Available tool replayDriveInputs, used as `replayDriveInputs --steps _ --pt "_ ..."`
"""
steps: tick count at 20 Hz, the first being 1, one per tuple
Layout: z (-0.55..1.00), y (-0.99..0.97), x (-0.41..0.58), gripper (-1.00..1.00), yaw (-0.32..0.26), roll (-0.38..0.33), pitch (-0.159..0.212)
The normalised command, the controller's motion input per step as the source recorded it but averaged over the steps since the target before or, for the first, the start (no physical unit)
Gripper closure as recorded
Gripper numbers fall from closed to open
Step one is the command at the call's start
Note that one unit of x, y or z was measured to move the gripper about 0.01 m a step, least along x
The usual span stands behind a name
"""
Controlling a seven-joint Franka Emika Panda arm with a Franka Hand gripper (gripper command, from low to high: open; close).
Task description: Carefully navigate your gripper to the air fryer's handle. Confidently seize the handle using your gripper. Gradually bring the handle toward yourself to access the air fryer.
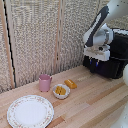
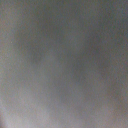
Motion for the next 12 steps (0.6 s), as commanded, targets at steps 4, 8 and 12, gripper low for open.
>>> replayDriveInputs --steps 4,8,12 --pt "-0.23 0.92 -0.064 1.0 -0.063 0.009 -0.04" --pt "-0.28 0.94 -0.111 1.0 -0.051 0.0 -0.07" --pt "-0.2 0.93 -0.142 1.0 -0.047 0.0 -0.073"
